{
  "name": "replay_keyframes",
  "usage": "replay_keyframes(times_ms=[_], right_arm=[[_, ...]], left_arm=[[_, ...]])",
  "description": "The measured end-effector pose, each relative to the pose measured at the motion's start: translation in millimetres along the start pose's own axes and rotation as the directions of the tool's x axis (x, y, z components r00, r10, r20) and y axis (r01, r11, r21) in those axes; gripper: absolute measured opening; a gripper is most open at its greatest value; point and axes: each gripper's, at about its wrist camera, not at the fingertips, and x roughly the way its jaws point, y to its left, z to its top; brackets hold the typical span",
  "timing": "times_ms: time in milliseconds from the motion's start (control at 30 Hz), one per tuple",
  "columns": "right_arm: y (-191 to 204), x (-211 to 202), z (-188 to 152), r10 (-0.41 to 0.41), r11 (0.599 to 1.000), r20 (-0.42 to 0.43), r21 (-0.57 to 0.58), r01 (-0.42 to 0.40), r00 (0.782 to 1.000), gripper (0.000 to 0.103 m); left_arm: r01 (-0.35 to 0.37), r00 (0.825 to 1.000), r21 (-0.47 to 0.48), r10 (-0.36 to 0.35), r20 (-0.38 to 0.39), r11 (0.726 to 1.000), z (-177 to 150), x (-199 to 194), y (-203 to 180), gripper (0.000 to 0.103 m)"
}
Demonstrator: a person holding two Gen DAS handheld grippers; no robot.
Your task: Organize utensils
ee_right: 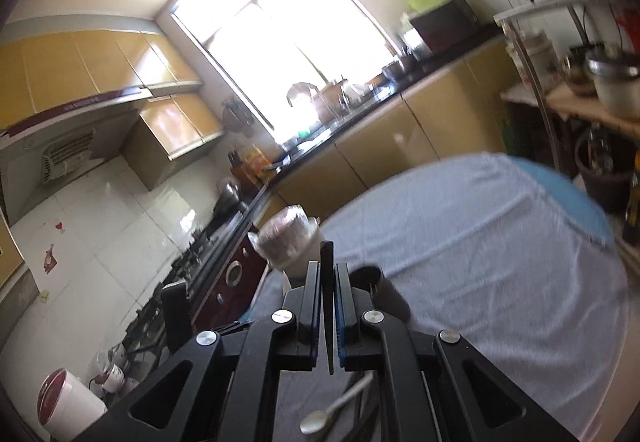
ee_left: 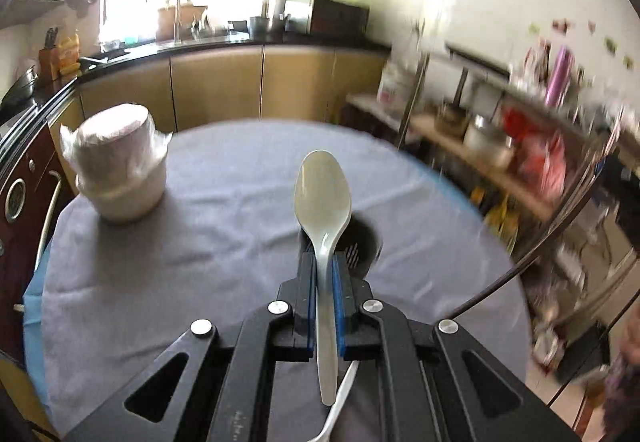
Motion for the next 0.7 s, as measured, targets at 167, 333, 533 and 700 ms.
replay_keyframes(times_ms=[167, 333, 533, 700], right_arm=[[13, -1, 29, -0.029, 0.999, 0.107, -0.027, 0.032, 0.994, 0.007], [19, 18, 43, -0.083, 0.993, 0.168, -0.064, 0.095, 0.982, 0.007], [16, 61, 38, -0.132, 0.983, 0.108, -0.112, 0.144, 0.985, 0.007], [0, 92, 17, -0.160, 0.979, 0.007, -0.126, 0.159, 0.987, 0.007]], left_arm=[[0.045, 0.994, -0.090, -0.035, 0.102, 0.995, 33, 16, -4, 0.008], [0.041, 0.987, -0.178, -0.012, 0.161, 0.983, 47, 47, 2, 0.008], [-0.011, 0.991, -0.249, 0.044, 0.126, 0.968, 32, 98, 12, 0.008], [-0.066, 0.995, -0.237, 0.081, 0.053, 0.969, 10, 125, 15, 0.008]])
